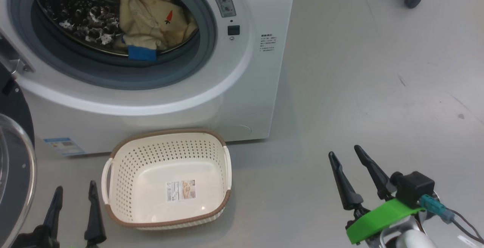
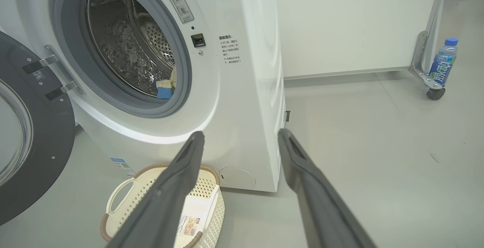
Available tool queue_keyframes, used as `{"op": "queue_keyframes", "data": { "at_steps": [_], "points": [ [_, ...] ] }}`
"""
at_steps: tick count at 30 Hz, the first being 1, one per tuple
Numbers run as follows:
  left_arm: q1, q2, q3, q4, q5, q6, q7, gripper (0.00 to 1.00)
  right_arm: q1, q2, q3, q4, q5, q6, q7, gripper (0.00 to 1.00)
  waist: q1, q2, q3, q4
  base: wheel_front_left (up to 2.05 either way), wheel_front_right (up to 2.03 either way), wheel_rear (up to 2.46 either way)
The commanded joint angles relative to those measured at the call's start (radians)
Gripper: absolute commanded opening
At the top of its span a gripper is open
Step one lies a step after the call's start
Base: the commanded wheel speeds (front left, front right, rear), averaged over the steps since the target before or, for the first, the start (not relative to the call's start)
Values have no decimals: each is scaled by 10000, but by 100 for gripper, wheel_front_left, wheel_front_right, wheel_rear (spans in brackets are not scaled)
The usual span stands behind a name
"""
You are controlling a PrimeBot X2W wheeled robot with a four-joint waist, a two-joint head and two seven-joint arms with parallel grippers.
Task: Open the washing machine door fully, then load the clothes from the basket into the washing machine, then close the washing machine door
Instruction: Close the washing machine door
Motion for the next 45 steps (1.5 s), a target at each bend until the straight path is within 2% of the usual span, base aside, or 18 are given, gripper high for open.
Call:
{"op": "queue_keyframes", "data": {
  "at_steps": [1,20,45],
  "points": [
    [-410,155,424,-242,-9,794,-105,100,-318,-124,168,-307,-52,-27,-67,100,-2,0,-7,4,-167,167,0],
    [-391,72,466,-167,76,749,-131,100,-313,-183,195,-246,-27,-27,-67,100,-2,0,-120,36,-174,174,0],
    [-370,1,395,-204,206,680,-141,100,-315,-163,151,-283,-47,-27,-67,100,-2,0,-99,-1,-9,9,0]
  ]
}}
